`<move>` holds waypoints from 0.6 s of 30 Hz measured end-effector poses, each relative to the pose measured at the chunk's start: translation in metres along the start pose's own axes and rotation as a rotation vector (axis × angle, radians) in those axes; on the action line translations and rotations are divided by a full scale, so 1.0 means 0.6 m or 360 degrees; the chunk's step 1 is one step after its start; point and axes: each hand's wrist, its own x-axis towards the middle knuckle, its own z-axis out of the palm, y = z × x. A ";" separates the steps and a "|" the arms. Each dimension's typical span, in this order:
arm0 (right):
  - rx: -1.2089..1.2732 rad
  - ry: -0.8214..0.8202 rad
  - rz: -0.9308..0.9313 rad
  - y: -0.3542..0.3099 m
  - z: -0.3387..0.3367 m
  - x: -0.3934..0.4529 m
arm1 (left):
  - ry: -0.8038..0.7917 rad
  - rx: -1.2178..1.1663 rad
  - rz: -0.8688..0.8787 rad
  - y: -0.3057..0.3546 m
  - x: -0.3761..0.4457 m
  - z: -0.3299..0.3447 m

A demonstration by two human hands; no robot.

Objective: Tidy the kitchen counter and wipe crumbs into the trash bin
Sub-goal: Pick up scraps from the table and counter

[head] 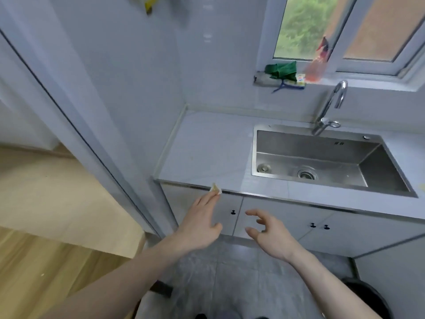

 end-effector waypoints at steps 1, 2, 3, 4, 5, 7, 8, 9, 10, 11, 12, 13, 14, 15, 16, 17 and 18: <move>0.0028 0.0034 0.0022 0.017 -0.021 -0.007 | -0.0023 -0.0006 0.0018 0.025 0.012 0.009; 0.0049 0.0068 0.0038 0.032 -0.041 -0.014 | -0.0042 -0.0016 0.0033 0.047 0.023 0.018; 0.0066 0.0102 0.0056 0.047 -0.059 -0.020 | -0.0061 -0.0026 0.0050 0.067 0.032 0.027; 0.0079 0.0142 0.0078 0.063 -0.079 -0.027 | -0.0080 -0.0033 0.0082 0.088 0.043 0.035; 0.0095 0.0181 0.0103 0.080 -0.099 -0.035 | -0.0094 -0.0032 0.0124 0.109 0.054 0.046; 0.0132 0.0263 0.0167 0.119 -0.141 -0.055 | -0.0118 -0.0024 0.0213 0.153 0.077 0.068; 0.0145 0.0304 0.0198 0.136 -0.158 -0.065 | -0.0145 -0.0023 0.0243 0.172 0.086 0.077; 0.0162 0.0346 0.0236 0.156 -0.177 -0.078 | -0.0182 -0.0020 0.0280 0.196 0.096 0.089; 0.0173 0.0386 0.0275 0.178 -0.198 -0.095 | -0.0225 -0.0020 0.0327 0.223 0.108 0.105; 0.0174 0.0417 0.0301 0.197 -0.213 -0.109 | -0.0264 -0.0016 0.0367 0.244 0.117 0.118; 0.0177 0.0459 0.0330 0.219 -0.230 -0.125 | -0.0304 -0.0005 0.0413 0.269 0.127 0.135; 0.0186 0.0513 0.0370 0.244 -0.247 -0.144 | -0.0343 0.0008 0.0463 0.295 0.138 0.156; 0.0187 0.0542 0.0402 0.259 -0.258 -0.156 | -0.0364 0.0021 0.0488 0.311 0.145 0.172; 0.0189 0.0570 0.0451 0.276 -0.268 -0.172 | -0.0394 0.0031 0.0522 0.329 0.151 0.190; 0.0204 0.0605 0.0509 0.294 -0.277 -0.192 | -0.0443 0.0035 0.0566 0.349 0.157 0.211; 0.0242 0.0642 0.0563 0.313 -0.285 -0.213 | -0.0501 0.0050 0.0607 0.370 0.164 0.233; 0.0278 0.0692 0.0621 0.334 -0.294 -0.236 | -0.0568 0.0068 0.0647 0.395 0.171 0.256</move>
